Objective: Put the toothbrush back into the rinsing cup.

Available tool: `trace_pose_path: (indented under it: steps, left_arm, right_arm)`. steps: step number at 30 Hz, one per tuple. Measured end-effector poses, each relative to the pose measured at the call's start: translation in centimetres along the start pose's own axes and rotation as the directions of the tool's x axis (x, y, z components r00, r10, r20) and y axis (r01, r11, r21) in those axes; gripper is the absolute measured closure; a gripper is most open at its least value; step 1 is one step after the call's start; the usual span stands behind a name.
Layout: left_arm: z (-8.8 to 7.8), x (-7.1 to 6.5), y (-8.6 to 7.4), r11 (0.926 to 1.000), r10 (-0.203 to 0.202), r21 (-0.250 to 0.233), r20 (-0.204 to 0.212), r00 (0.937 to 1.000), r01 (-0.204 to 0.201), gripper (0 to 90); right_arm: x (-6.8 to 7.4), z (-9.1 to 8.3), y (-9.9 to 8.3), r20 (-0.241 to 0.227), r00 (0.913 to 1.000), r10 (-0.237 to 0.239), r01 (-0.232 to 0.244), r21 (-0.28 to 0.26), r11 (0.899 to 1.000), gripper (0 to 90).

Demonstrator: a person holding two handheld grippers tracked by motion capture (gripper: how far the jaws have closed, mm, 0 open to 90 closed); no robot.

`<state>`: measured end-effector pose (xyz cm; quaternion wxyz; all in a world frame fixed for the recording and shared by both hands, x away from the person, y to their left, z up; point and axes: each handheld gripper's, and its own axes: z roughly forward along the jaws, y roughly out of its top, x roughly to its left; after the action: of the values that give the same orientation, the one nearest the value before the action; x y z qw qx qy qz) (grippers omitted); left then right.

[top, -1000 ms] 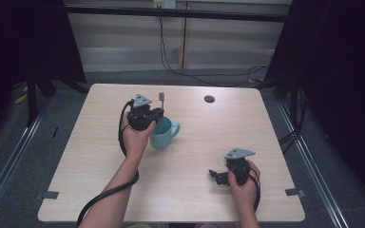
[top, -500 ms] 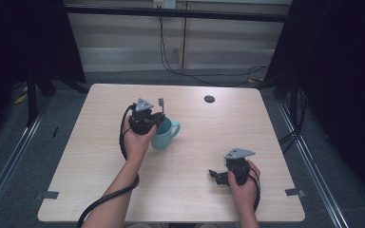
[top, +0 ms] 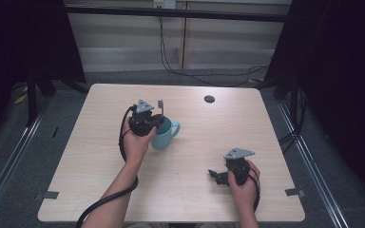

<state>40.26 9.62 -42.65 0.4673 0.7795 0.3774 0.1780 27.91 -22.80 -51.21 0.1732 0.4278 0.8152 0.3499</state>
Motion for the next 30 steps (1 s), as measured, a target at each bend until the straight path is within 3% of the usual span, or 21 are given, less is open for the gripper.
trace_pose_path:
  steps: [12, 22, 30]
  left_arm:
    - [0.0, 0.2, 0.0, 1.0, -0.001, 0.009, 0.012, 0.9999, 0.001, 75.2]
    - [-0.5, 0.2, 0.3, 0.9995, 0.026, 0.017, 0.005, 0.9996, -0.027, 66.0]
    - [-1.3, 0.4, 0.4, 0.9999, 0.01, 0.008, 0.008, 0.9999, -0.01, 61.9]
  right_arm:
    - [0.0, 0.0, 0.0, 0.0, 1.0, 0.002, -0.002, 0.002, 1.0, 11.2]
    - [0.0, 0.0, 0.0, -0.002, 1.0, 0.004, -0.004, 0.001, 1.0, 11.2]
    - [0.0, 0.0, 0.0, -0.001, 1.0, 0.004, -0.004, 0.001, 1.0, 11.2]
